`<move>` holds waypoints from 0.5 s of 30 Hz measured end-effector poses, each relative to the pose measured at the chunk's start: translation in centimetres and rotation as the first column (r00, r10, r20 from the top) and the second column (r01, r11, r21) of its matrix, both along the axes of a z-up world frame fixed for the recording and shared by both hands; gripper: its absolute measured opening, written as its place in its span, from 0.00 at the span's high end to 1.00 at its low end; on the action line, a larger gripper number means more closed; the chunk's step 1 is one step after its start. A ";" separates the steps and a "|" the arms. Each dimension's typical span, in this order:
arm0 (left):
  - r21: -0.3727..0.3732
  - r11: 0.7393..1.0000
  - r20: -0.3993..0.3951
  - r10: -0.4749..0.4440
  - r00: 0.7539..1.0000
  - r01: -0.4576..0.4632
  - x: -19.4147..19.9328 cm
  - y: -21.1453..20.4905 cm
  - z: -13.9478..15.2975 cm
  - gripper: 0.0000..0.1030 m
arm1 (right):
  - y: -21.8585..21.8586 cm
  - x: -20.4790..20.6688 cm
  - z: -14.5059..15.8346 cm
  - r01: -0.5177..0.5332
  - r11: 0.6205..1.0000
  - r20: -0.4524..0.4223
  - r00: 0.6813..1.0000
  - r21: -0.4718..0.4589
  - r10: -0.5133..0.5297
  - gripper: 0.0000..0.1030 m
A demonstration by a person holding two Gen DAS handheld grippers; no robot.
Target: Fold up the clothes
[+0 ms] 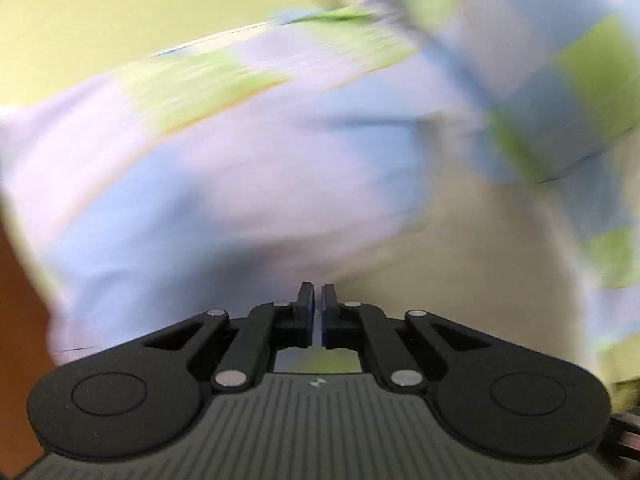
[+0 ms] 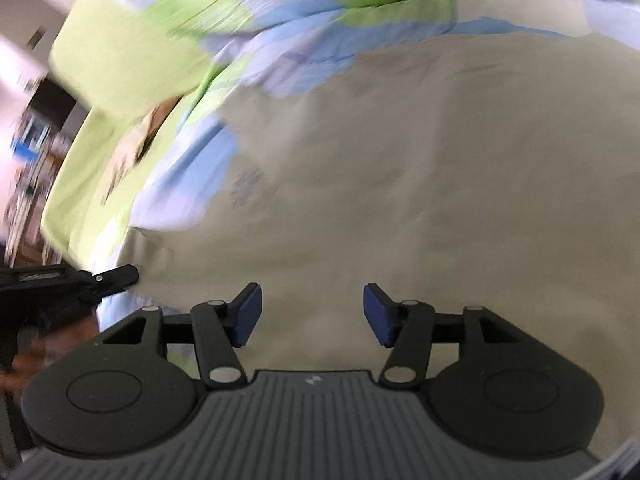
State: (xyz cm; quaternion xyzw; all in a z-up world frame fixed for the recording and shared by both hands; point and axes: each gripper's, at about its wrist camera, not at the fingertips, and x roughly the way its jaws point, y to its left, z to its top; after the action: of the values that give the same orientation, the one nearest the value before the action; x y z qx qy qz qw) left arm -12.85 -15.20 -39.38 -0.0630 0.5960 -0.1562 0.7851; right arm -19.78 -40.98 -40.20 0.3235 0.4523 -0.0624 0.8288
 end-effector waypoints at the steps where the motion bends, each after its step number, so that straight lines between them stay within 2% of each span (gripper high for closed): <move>1: 0.063 0.998 0.012 -0.004 1.000 0.004 0.0 0.2 -0.3 1.00 | 0.6 -0.5 0.2 -0.033 0.999 -0.010 0.999 -0.011 0.033 0.47; 3: 0.097 0.995 0.025 -0.006 1.000 0.003 -0.3 0.2 0.1 1.00 | 1.8 -2.1 0.7 -0.110 0.993 -0.044 0.993 -0.048 0.108 0.47; 5: 0.059 0.998 0.038 -0.030 0.999 0.028 -1.0 -0.7 1.0 0.93 | 2.4 -4.3 1.3 -0.171 0.979 -0.094 0.982 -0.111 0.161 0.45; 6: 0.036 0.998 0.045 -0.043 0.998 0.042 -1.4 -1.3 1.5 0.78 | 2.3 -5.4 1.5 -0.187 0.971 -0.119 0.978 -0.148 0.170 0.44; 7: 0.014 0.998 0.052 -0.056 0.997 0.056 -1.8 -1.8 1.9 0.58 | 2.0 -6.5 1.8 -0.198 0.962 -0.146 0.974 -0.186 0.173 0.44; 8: 0.004 0.998 0.073 -0.065 0.995 0.064 -1.9 -2.4 2.1 0.52 | 1.7 -7.5 2.0 -0.205 0.954 -0.167 0.971 -0.221 0.170 0.44; 10: 0.006 0.997 0.126 -0.077 0.989 0.077 -1.7 -3.8 2.1 0.49 | 0.9 -9.1 2.2 -0.215 0.935 -0.201 0.966 -0.283 0.161 0.43; 13: 0.032 0.994 0.178 -0.105 0.978 0.101 -0.4 -5.8 1.6 0.47 | -0.5 -11.9 2.6 -0.264 0.875 -0.268 0.950 -0.406 0.162 0.41; 15: 0.045 0.986 0.172 -0.167 0.971 0.161 0.2 -7.6 0.8 0.51 | -0.9 -12.9 2.6 -0.278 0.856 -0.271 0.947 -0.436 0.170 0.39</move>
State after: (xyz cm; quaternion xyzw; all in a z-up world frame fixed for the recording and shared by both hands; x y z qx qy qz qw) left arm -12.66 -22.81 -38.63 0.0125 0.5303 -0.2163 0.8196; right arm -32.66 -41.86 -37.59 0.0492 0.5485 -0.1084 0.8276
